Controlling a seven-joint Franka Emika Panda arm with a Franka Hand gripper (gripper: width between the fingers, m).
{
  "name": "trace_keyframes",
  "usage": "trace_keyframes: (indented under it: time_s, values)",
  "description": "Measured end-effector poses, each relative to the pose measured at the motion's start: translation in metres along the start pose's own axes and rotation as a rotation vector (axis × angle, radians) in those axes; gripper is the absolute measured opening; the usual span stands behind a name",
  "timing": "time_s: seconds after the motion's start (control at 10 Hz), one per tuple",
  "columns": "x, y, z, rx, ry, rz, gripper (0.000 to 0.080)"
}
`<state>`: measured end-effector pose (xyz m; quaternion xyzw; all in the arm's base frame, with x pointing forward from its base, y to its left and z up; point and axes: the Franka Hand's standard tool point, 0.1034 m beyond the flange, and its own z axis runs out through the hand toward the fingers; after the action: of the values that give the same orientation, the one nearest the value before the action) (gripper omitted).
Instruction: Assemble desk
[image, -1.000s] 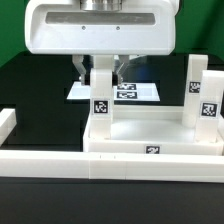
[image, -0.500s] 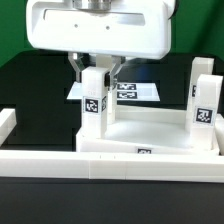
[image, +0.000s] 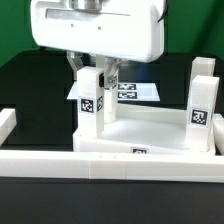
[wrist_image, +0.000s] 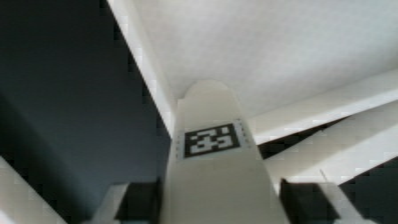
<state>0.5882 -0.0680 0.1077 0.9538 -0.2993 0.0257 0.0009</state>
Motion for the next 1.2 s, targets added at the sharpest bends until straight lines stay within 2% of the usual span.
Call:
trace_keyframes:
  time_s: [0.1,0.2,0.3,0.4,0.7,0.8,1.2]
  values:
    - [0.000,-0.001,0.001,0.004,-0.001,0.041,0.0314]
    - [0.000,-0.001,0.000,0.004,-0.001,0.030,0.0506]
    - [0.000,-0.001,-0.001,0.006,0.000,0.028,0.0506]
    - [0.000,-0.005,-0.011,0.019,0.006,0.024,0.0618]
    - [-0.022,-0.021,-0.040,0.059,0.001,0.047,0.0648]
    - [-0.025,-0.028,-0.043,0.064,0.003,0.047,0.0648]
    - [-0.025,-0.026,-0.040,0.059,0.000,0.040,0.0649]
